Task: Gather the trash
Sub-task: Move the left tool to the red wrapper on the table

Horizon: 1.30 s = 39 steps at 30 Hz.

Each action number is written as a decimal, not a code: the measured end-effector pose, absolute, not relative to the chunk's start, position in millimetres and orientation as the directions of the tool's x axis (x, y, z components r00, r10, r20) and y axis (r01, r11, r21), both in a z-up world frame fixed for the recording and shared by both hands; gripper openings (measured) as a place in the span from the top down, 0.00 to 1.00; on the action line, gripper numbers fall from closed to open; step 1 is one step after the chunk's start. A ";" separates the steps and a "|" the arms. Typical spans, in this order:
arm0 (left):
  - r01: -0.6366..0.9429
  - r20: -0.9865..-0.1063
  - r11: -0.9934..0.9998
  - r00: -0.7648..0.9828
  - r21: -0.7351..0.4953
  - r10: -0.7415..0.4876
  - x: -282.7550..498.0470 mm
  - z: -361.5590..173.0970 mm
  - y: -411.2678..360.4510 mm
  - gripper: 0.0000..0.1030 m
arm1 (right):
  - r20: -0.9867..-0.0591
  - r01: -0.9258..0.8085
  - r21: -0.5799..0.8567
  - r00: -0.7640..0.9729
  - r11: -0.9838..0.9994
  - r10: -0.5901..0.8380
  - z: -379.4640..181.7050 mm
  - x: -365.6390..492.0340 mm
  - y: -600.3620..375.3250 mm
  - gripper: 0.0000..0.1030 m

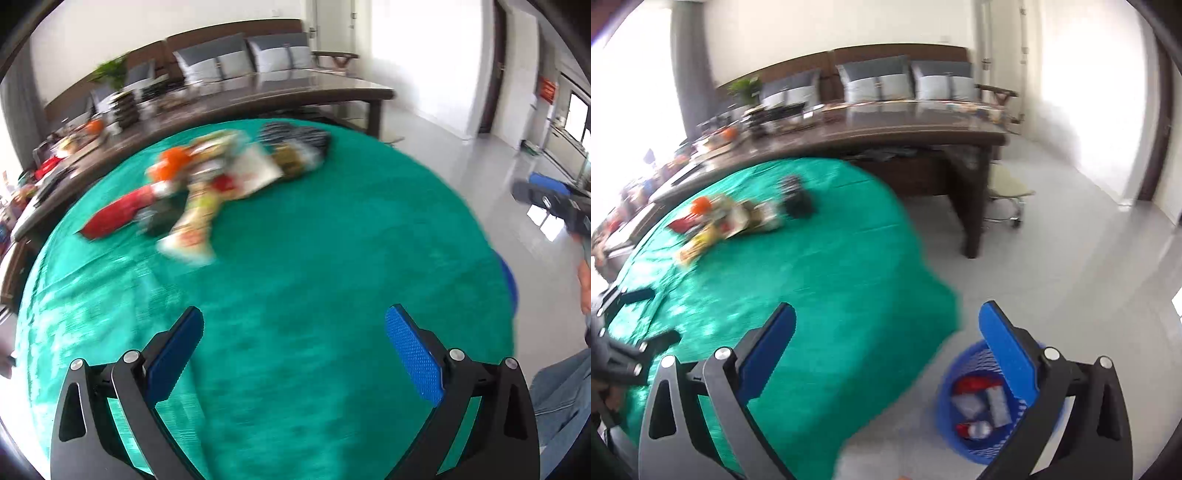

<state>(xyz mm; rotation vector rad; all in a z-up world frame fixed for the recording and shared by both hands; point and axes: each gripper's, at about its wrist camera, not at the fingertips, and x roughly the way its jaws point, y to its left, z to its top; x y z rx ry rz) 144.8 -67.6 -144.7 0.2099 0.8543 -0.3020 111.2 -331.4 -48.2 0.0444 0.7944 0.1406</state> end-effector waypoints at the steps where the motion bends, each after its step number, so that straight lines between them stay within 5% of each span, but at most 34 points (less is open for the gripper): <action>1: 0.321 -0.767 0.945 0.622 0.063 -0.160 147.8 -144.5 -49.4 0.05 | -0.712 -0.144 0.087 0.683 0.986 0.163 -49.7 112.8 -312.0 0.06; 16: 0.169 -0.798 0.982 0.602 0.081 -0.038 184.4 -163.0 92.1 0.05 | -0.832 -0.312 0.065 0.508 0.948 0.224 -95.2 155.8 -154.8 0.06; 29: 0.296 -0.827 0.955 0.537 0.004 -0.163 300.9 -173.1 130.0 0.04 | -0.838 -0.314 0.055 0.502 0.948 0.215 -99.8 149.1 -154.8 0.05; 39: 0.467 -0.820 0.882 0.526 0.059 -0.224 354.7 -174.3 105.9 0.04 | -0.836 -0.313 0.055 0.504 0.948 0.215 -99.8 148.4 -154.4 0.05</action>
